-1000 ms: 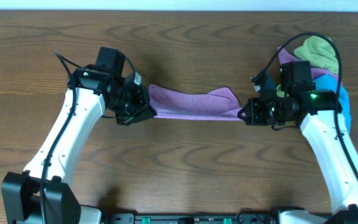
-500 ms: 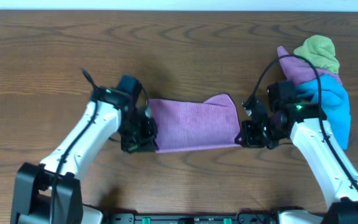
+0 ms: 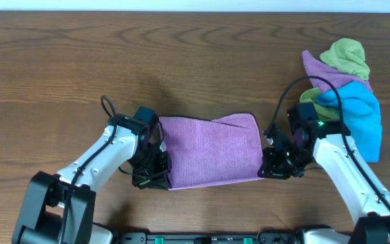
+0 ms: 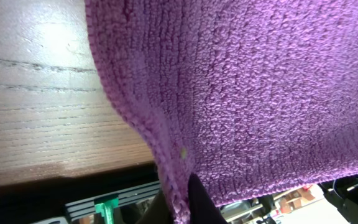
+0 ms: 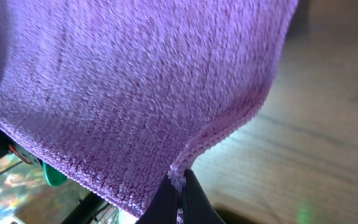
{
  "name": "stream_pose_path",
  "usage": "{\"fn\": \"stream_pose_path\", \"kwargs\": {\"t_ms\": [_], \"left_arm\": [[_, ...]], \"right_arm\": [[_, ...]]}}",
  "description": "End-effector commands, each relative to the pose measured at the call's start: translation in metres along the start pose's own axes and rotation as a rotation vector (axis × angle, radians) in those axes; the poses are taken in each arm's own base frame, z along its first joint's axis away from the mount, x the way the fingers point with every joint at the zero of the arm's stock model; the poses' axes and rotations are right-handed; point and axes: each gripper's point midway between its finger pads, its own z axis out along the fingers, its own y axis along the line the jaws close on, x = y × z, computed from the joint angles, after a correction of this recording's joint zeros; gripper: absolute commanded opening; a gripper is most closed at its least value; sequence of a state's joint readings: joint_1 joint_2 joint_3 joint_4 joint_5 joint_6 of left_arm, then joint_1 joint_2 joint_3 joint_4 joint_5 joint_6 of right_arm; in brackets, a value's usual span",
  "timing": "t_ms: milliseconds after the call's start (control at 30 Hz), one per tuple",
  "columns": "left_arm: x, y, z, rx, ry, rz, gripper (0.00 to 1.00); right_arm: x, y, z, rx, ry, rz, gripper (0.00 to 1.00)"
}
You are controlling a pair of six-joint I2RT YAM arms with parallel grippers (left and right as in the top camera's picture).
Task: Fold the cloth
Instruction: 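Lay the stretched cloth flat on the table with both grippers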
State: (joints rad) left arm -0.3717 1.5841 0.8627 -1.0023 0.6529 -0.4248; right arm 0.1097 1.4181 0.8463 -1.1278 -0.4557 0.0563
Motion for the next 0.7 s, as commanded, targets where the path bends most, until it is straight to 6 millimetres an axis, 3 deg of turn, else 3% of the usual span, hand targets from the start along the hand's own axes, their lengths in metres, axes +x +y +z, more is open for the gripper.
{"fn": "stream_pose_path", "kwargs": {"t_ms": [0,200,667], "left_arm": [[0.003,0.009,0.003,-0.04,0.008,-0.008,0.06],[0.014,0.003,0.01,-0.026,0.049,0.016,0.06],[0.036,0.019,0.037,-0.092,0.11,-0.005,0.06]], "right_arm": [[0.004,-0.016,-0.003,0.094,-0.004,0.004,0.01],[0.016,-0.019,-0.004,0.116,0.039,0.094,0.02],[0.017,-0.019,-0.006,0.123,0.033,0.1,0.01]]}}
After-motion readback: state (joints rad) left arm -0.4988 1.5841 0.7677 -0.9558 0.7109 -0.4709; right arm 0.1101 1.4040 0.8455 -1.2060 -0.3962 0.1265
